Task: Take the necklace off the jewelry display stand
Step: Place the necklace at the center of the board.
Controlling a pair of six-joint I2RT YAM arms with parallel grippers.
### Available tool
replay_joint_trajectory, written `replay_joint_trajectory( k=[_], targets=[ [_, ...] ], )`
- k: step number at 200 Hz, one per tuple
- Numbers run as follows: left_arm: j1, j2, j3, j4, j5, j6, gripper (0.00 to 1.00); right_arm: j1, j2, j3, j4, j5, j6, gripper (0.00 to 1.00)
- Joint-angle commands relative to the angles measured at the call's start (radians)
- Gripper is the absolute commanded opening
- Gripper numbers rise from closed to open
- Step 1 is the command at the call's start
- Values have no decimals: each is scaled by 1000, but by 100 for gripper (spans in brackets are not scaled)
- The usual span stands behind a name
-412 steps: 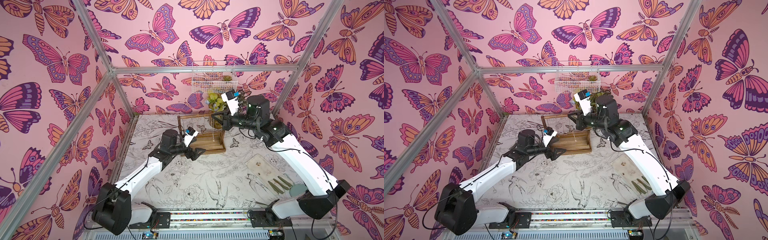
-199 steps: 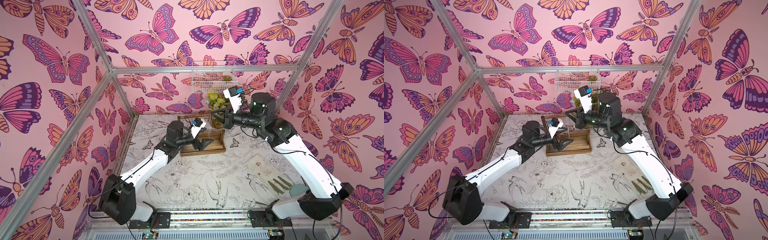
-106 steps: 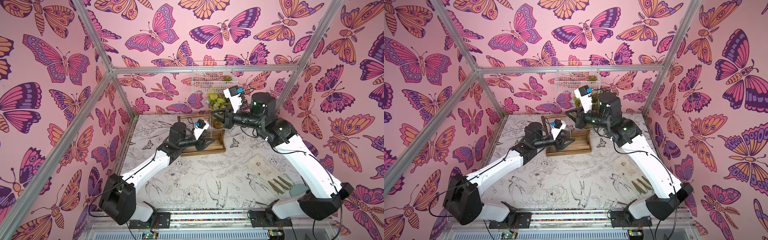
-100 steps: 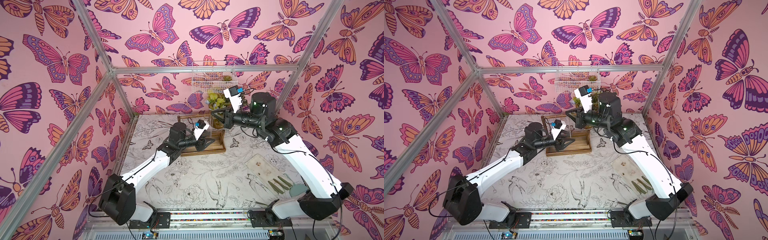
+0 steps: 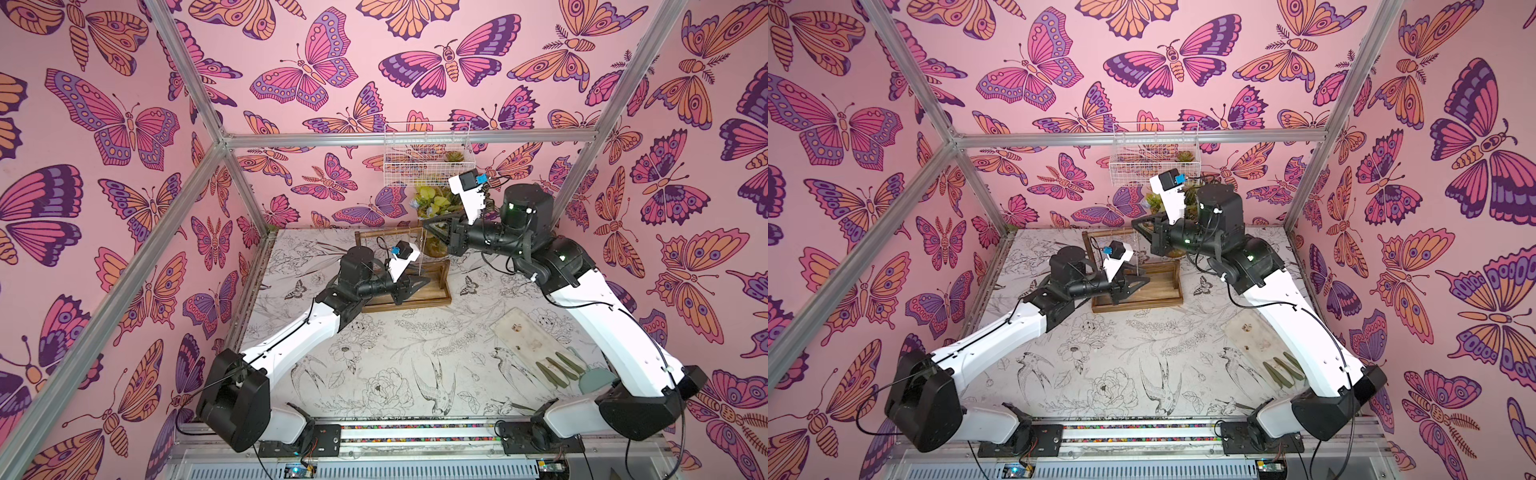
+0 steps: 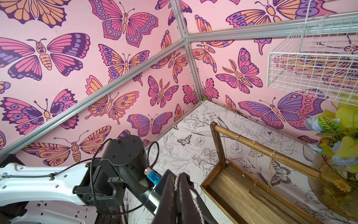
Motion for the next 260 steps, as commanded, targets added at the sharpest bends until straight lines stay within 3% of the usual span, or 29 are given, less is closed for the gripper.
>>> replay_joint_trajectory(
  k=[1, 39, 88, 165, 193, 260],
  targets=[
    [-6, -35, -26, 19, -3, -5, 29, 9, -17, 33, 20, 14, 5, 0],
    [-7, -44, -37, 19, -11, -10, 17, 8, -19, 27, 24, 24, 5, 0],
    [-9, -46, -37, 15, -13, -16, 10, 8, -25, 21, 28, 31, 9, 0],
    [-12, -50, -54, 9, -22, -26, 9, 9, -25, 12, 39, 24, 19, 0],
    [-12, -48, -56, 3, -34, -26, 1, 8, -19, 7, 46, 16, 27, 0],
    [-14, -92, -111, -22, -73, -51, 0, 9, -10, -81, 107, -10, 63, 0]
  ],
)
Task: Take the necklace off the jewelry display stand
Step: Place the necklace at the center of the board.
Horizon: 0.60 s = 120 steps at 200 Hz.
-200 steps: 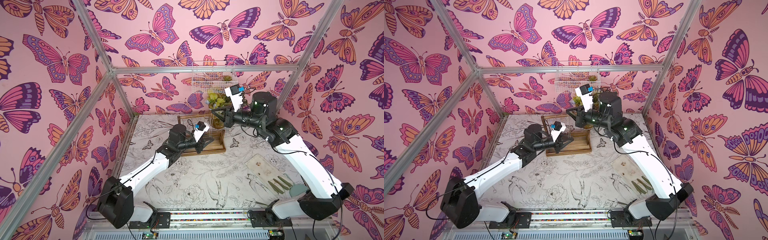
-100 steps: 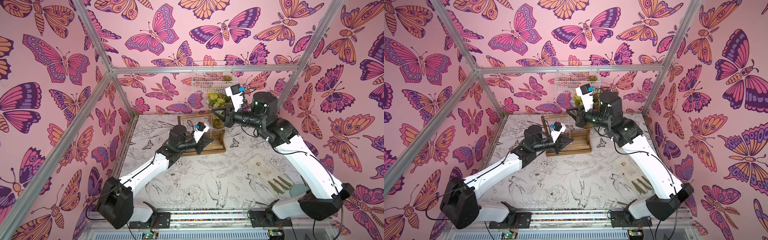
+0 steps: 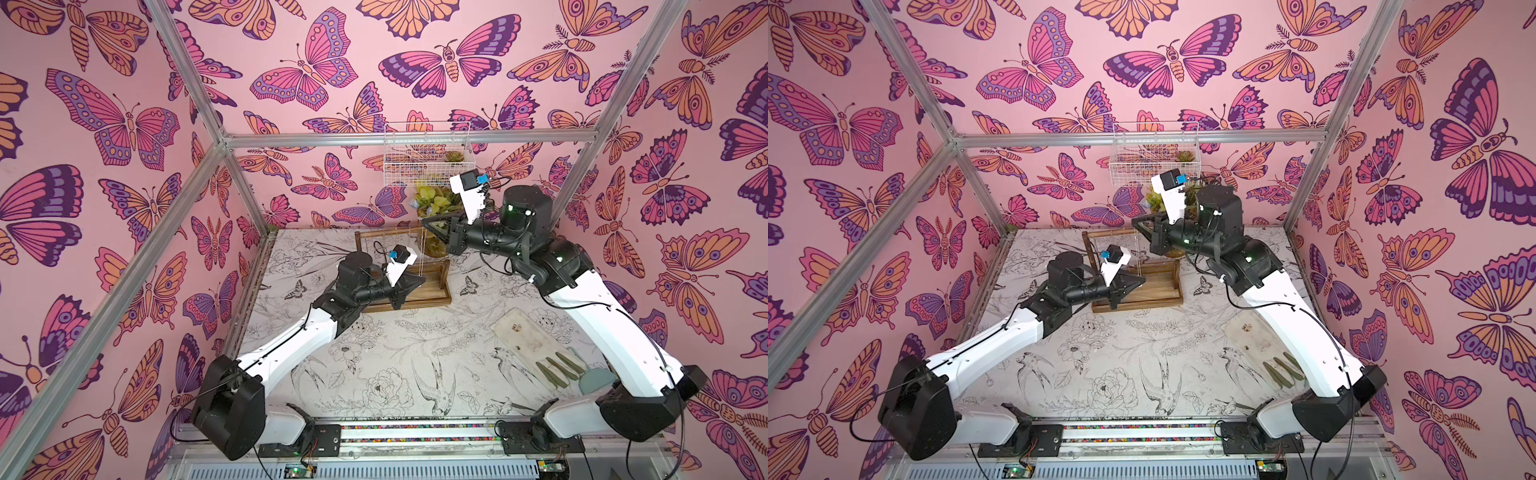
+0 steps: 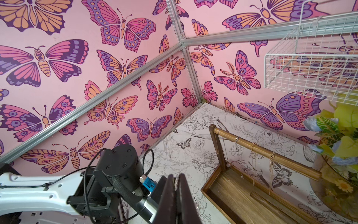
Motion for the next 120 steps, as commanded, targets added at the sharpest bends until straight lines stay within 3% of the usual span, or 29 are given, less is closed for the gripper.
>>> replay_joint_trajectory(
  k=[1, 78, 120],
  targets=[
    [-7, -46, -49, -17, -25, -26, 0, 9, -4, -35, 52, -24, 32, 0],
    [-15, -261, -213, -179, -135, -85, 0, 52, 38, -226, 202, -47, 102, 0],
    [-32, -405, -326, -282, -218, -182, 0, 82, 102, -308, 301, -58, 139, 0]
  ],
)
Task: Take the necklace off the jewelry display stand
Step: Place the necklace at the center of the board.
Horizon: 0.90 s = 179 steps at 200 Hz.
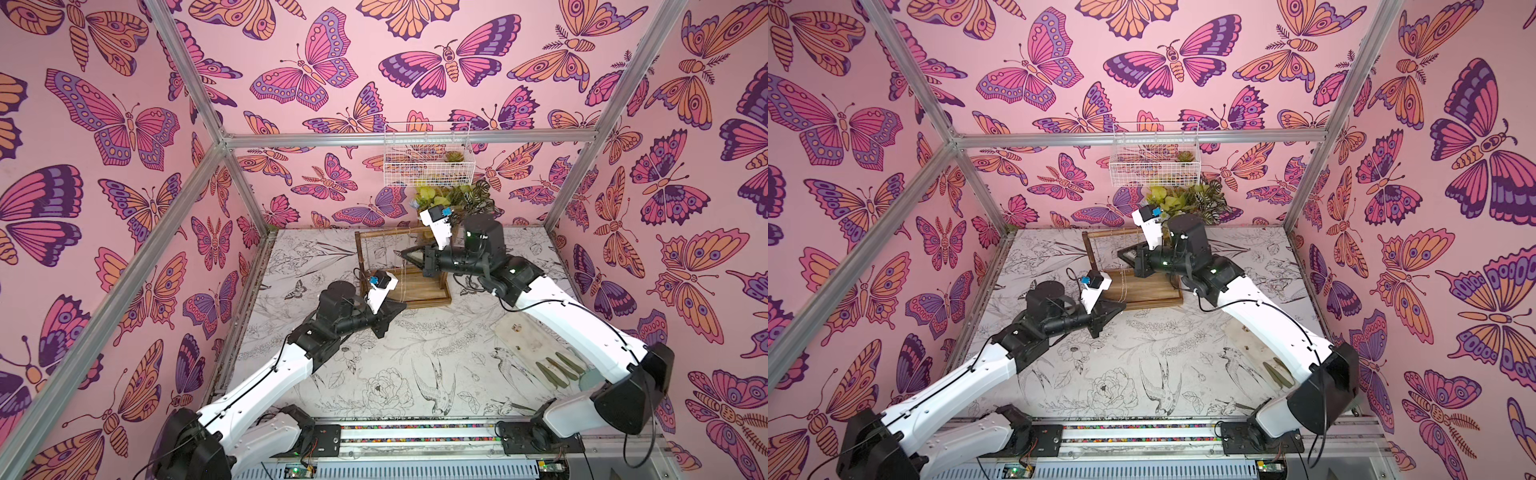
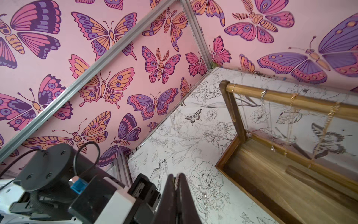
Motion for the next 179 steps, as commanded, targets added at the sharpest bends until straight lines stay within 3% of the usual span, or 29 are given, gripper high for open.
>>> replay_joint_trajectory(
  k=[1, 124, 179],
  targets=[
    [-18, -72, -66, -106, -71, -74, 0, 17, 41, -21, 93, -21, 35, 0],
    [-125, -307, -207, -420, -339, -369, 0, 90, 282, -69, 219, -62, 46, 0],
    [-136, -335, -266, -480, -366, -475, 0, 121, 349, -91, 222, -40, 36, 0]
  ],
)
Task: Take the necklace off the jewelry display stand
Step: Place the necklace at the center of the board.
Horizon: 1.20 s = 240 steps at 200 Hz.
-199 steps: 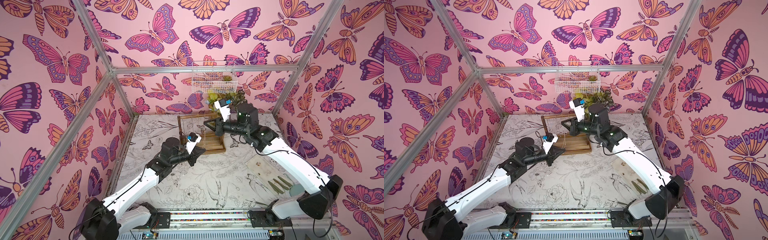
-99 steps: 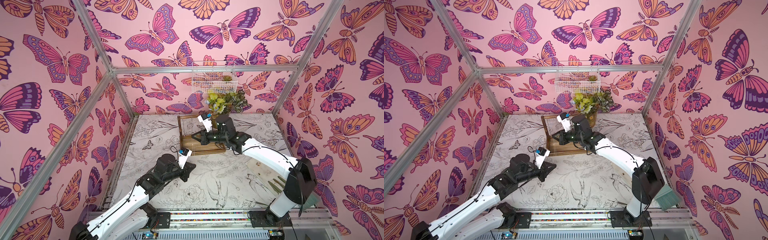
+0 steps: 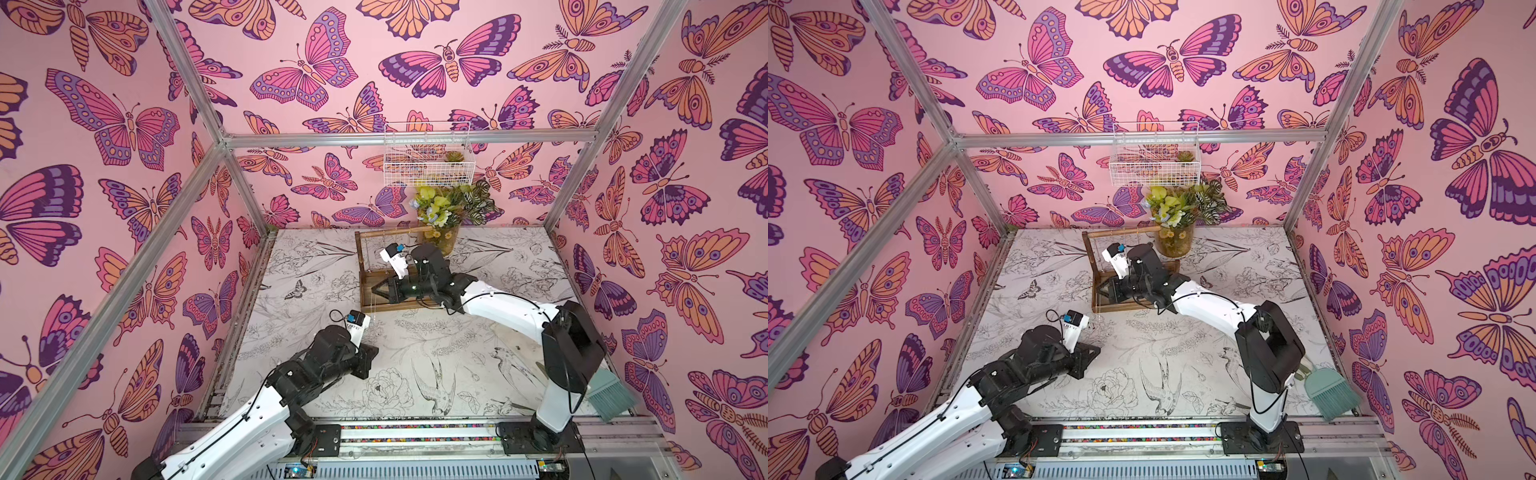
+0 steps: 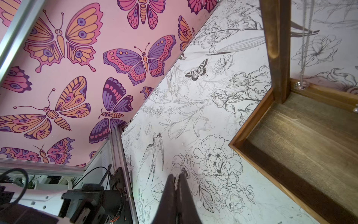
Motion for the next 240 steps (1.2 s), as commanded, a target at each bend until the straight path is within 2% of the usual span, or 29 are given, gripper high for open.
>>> replay_joint_trajectory(
  k=[1, 92, 240],
  targets=[
    [-8, -10, -41, -60, -33, -72, 0, 19, 37, -7, 21, 8, -10, 0],
    [-11, -25, -130, -81, -45, -144, 0, 66, 165, -19, 61, 68, 9, 0],
    [-11, 29, -199, -103, -43, -190, 0, 81, 337, 86, 1, 120, 5, 0]
  ],
)
